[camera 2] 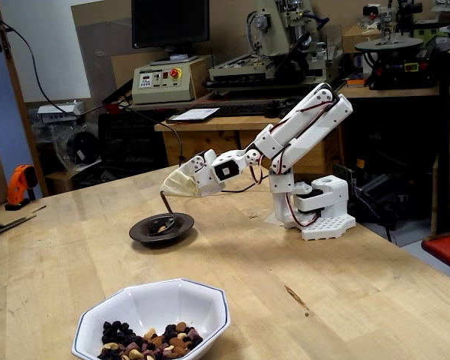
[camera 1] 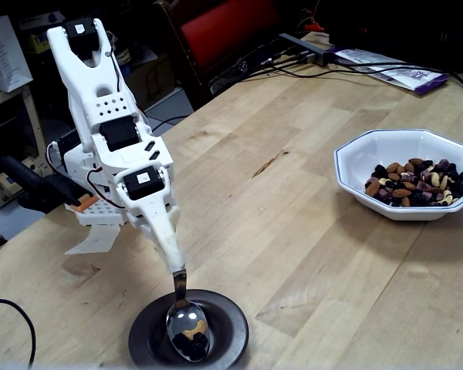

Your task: Use spoon to transfer food from the white bowl to brown plate

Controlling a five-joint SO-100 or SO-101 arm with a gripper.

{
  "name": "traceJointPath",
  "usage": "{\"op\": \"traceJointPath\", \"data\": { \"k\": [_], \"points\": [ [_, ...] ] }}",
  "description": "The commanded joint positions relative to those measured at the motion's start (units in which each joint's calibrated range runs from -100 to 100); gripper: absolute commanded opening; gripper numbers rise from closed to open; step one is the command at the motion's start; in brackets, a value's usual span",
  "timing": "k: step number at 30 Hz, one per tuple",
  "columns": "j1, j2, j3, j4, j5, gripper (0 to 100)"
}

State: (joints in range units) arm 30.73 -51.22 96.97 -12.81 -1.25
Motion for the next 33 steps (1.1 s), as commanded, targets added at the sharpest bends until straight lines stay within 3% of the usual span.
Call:
{"op": "traceJointPath", "data": {
  "k": [1,13,22,33],
  "points": [
    [0.01,0.18,-0.07,0.47,0.15,4],
    [0.38,-8.98,0.11,1.11,0.44,4],
    [-0.14,-15.23,0.11,1.11,10.26,4],
    [-0.21,-15.49,0.55,1.11,11.38,4]
  ]
}}
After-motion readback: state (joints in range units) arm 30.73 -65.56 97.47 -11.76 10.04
